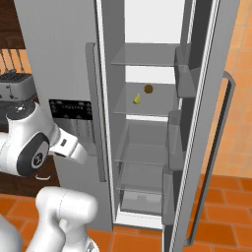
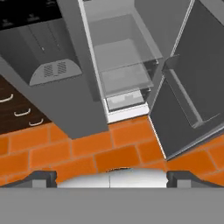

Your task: Grab a lemon wedge from the fridge and one ice cube from the ice bowl, and put them in the glass of lemonade.

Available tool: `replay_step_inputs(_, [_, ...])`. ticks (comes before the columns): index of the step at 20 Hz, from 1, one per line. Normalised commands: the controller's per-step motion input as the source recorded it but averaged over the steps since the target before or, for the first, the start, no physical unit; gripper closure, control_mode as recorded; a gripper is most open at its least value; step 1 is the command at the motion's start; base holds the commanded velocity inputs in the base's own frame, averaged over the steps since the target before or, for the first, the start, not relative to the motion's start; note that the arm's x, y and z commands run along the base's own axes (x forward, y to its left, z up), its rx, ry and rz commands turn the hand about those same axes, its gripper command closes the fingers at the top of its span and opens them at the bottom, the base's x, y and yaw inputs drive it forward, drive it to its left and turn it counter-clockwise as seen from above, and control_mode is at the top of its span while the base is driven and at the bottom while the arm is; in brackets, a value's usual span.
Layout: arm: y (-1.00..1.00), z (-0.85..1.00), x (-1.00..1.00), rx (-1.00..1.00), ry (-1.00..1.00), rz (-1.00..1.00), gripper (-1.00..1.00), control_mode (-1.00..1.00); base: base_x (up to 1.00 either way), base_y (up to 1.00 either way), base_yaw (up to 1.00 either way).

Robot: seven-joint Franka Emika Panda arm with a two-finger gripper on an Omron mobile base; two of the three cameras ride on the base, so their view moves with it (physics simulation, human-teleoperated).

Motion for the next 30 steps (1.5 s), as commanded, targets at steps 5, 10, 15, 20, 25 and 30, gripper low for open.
replay_step_inputs(5, [0.24, -0.21, -0.07, 0.00, -0.08, 0.27, -1.00, -1.00, 0.00, 0.00, 0.00])
replay_step_inputs(10, [0.09, -0.07, 0.00, 0.00, -0.02, 0.09, -1.00, -1.00, 0.00, 0.00, 0.00])
replay_step_inputs(15, [0.00, -0.02, 0.00, 0.00, 0.00, -0.01, -1.00, -1.00, 0.00, 0.00, 0.00])
replay_step_inputs(20, [0.00, 0.00, 0.00, 0.00, 0.00, 0.00, -1.00, 1.00, 0.00, -0.33, -0.10])
replay_step_inputs(25, [0.00, 0.00, 0.00, 0.00, 0.00, 0.00, -1.00, 1.00, 0.01, -0.67, -0.02])
replay_step_inputs(30, [0.00, 0.00, 0.00, 0.00, 0.00, 0.00, -1.00, 1.00, 0.18, -0.19, 0.01])
